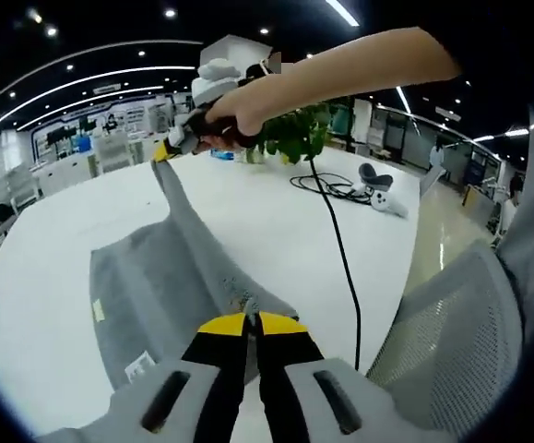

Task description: Fold the towel on the table until its edges align and the towel forms a compact rectangular stack.

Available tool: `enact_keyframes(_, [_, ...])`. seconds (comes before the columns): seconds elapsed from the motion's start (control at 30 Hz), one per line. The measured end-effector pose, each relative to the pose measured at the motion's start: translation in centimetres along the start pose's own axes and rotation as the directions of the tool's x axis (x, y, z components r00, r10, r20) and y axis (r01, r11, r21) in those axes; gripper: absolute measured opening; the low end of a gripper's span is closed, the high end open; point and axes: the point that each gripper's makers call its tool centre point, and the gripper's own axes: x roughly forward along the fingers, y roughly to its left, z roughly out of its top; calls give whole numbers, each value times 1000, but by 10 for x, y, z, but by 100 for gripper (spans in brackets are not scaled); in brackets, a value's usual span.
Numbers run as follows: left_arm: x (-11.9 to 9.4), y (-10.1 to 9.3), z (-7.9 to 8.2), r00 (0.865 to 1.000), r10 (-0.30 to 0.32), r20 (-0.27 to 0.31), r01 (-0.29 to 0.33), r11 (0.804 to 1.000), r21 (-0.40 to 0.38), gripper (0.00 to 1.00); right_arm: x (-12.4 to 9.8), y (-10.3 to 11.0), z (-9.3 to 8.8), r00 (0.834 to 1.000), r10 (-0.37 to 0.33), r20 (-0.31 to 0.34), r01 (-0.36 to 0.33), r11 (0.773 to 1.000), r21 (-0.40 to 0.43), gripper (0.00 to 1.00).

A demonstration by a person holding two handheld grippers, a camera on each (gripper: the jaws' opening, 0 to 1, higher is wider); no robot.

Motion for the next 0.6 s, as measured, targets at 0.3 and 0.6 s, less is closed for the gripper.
enact_keyframes(0.3, [-20,21,-13,999,32,-4,-32,999,-31,3,19,34,2,999,34,-6,-34,999,-11,0])
enact_keyframes(0.6, [-34,44,-27,998,64,-15,-65,994,-93,3,39,57,-1,999,51,-14,-51,999,-2,0])
